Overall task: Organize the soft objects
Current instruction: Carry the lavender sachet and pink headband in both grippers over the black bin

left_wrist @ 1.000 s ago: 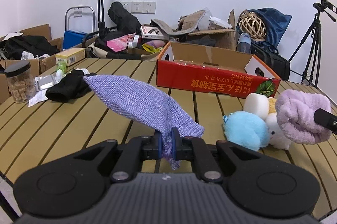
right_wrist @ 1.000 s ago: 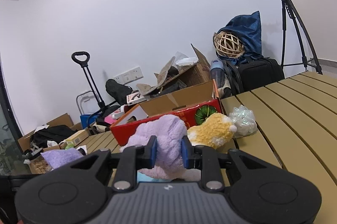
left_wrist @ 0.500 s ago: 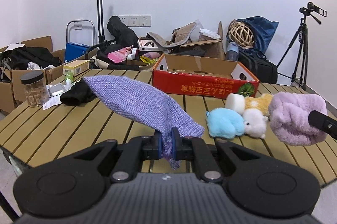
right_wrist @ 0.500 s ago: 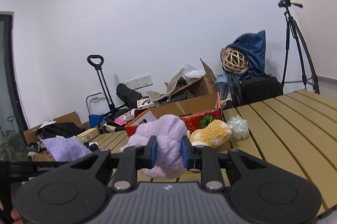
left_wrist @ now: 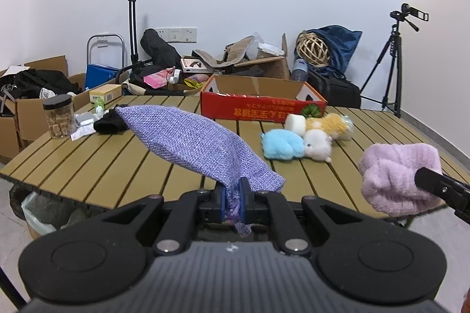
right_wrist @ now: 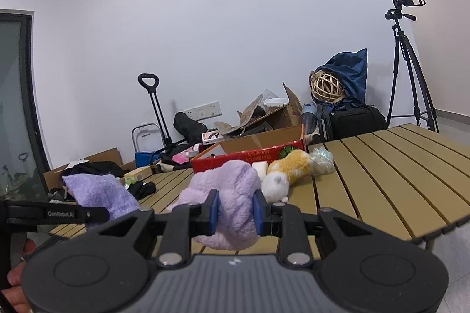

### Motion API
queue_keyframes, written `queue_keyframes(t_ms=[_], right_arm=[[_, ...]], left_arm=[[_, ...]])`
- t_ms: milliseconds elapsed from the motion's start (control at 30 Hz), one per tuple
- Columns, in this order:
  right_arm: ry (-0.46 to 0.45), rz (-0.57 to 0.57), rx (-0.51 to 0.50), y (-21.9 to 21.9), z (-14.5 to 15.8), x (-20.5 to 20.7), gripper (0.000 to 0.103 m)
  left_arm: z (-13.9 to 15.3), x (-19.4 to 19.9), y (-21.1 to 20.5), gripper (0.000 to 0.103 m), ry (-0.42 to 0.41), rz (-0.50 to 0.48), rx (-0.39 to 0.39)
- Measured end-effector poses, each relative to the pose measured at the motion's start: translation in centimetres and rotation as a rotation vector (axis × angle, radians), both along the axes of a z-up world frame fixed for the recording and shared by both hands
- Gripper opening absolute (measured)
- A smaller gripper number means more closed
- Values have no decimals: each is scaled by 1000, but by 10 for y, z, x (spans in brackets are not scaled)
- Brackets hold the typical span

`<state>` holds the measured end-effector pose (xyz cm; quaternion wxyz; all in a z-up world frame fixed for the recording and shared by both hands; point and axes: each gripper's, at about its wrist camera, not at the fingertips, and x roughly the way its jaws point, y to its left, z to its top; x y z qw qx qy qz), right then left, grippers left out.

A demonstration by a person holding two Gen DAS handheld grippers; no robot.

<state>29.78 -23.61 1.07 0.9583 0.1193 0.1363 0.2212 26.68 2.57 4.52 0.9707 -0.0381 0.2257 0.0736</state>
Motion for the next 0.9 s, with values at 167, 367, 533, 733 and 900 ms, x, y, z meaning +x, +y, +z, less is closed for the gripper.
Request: queue_keyframes(t_ms=[167,367,533,733,900], right_arm=[[22,15,-25,-3,-4,-30,23],[67,48,-67,0,-15,-66,23],[107,76,-111,2,-23,-95,23],[154,100,-156,4,-36,-125,23],[225,113,-186,3,-55,-140,23]], left_arm=[[-5,-31,-5,9,2,-23,-14],[-14,-71,-8,9,21,-55,-31],[-29,-105,-13,9,56,-86,-36],[-54,-138,-17,9,124,-107,-23],[-80,-157,-14,9,204,-116,-18]])
